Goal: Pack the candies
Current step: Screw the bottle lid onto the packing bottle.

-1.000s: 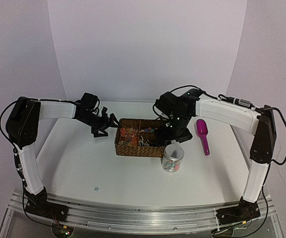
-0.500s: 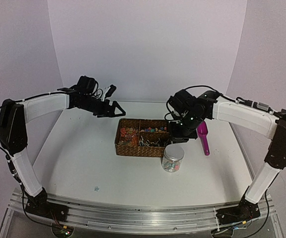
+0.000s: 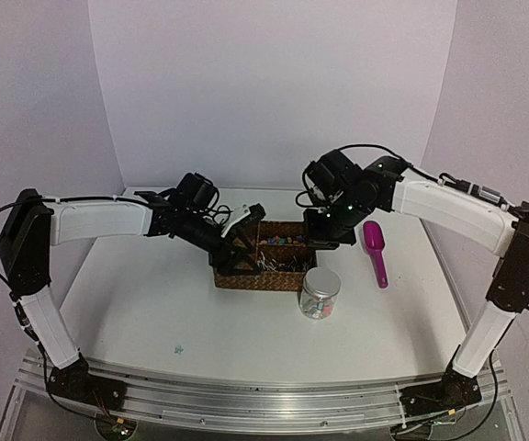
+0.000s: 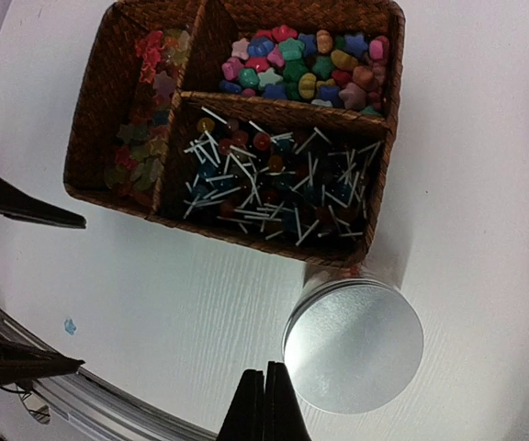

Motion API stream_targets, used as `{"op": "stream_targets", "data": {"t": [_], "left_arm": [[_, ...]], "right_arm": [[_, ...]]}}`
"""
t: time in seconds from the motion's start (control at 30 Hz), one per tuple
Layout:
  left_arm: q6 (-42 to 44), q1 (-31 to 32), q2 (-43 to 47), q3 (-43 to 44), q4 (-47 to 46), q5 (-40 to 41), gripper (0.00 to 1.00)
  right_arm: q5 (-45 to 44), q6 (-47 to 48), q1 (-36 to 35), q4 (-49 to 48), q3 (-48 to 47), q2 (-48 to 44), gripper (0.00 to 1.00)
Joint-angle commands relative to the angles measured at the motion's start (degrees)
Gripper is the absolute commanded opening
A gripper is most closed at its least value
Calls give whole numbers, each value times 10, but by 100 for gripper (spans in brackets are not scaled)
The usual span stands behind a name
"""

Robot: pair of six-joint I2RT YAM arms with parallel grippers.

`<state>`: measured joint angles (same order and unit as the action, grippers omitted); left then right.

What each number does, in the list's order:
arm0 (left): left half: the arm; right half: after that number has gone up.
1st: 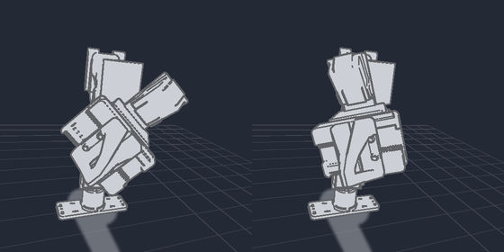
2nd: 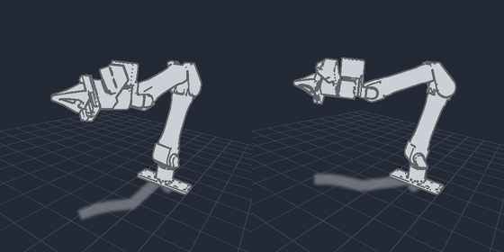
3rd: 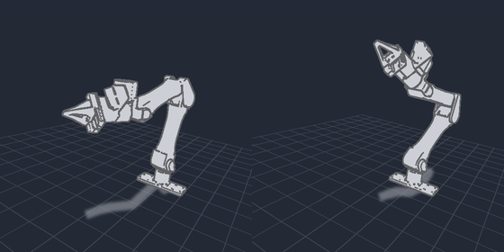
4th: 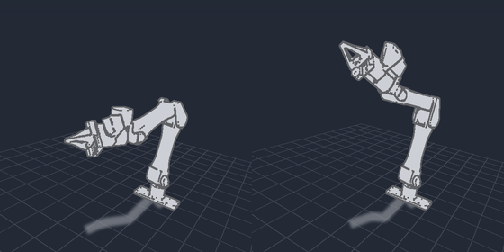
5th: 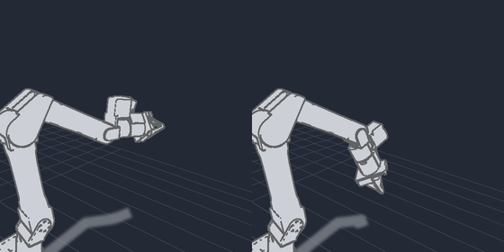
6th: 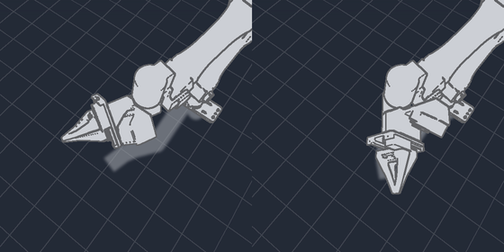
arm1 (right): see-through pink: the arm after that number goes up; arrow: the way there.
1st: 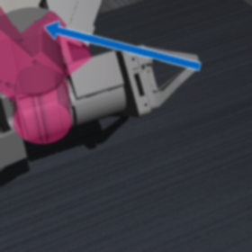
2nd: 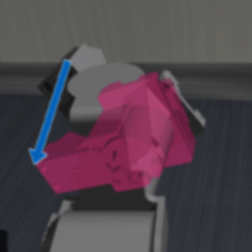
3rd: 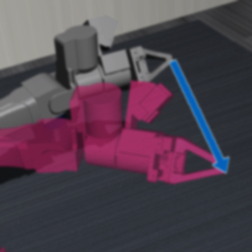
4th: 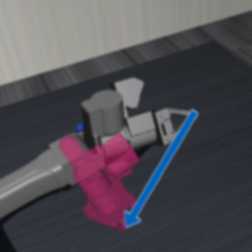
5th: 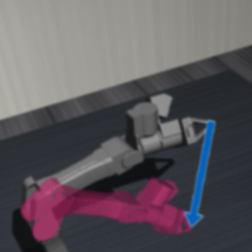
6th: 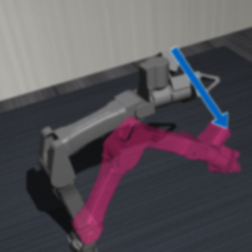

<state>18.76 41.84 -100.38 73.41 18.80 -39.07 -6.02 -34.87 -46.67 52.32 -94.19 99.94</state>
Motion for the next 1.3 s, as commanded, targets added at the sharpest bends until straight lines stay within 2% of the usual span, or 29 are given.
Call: {"op": "stream_targets", "data": {"t": [0.0, 0.17, 0.27, 0.37, 0.63, 0.67, 0.7, 0.77, 0.83, 0.9, 0.97, 1.03, 1.1, 1.2, 1.27], "left_arm": [[7, -3, 12, 1, -33, -7, 83], [-6, -3, 20, -15, -47, 1, 83], [-9, -3, 25, -24, -53, 4, 83], [-14, -3, 25, -32, -56, 5, 83], [-5, -3, 31, -32, -62, -1, 83], [4, -3, 32, -32, -61, -3, 84], [13, -3, 33, -30, -58, -5, 84], [36, -3, 33, -27, -52, -16, 86], [57, -3, 34, -25, -49, -34, 87], [84, -2, 36, -27, -48, -55, 88], [125, -3, 49, -35, -52, -75, 88], [185, -2, 63, -45, -58, -96, 90], [217, 9, 59, -38, -63, -77, 92], [238, 44, 18, -4, -63, 0, 92], [230, 65, -9, -2, -97, 37, 93]], "right_arm": [[10, -13, -4, -11, 50, -8, 0], [75, -63, -5, -140, 250, -32, 0], [77, -69, -5, -151, 289, -36, 0], [62, -56, -5, -132, 248, -43, 0], [34, -8, -5, -59, 51, -31, 0], [28, 0, -4, -58, 42, -36, 10], [25, 11, -2, -57, 38, -43, 28], [20, 43, 4, -52, 39, -50, 73], [14, 107, 5, -48, 41, -42, 93], [6, 186, 6, -39, 43, -28, 98], [-3, 209, 28, -34, 55, -37, 98], [65, 171, 104, -50, 84, -69, 98], [129, 121, 161, -103, 142, -109, 97], [196, 60, 194, -196, 230, -146, 94], [231, 25, 197, -242, 265, -151, 88]]}}
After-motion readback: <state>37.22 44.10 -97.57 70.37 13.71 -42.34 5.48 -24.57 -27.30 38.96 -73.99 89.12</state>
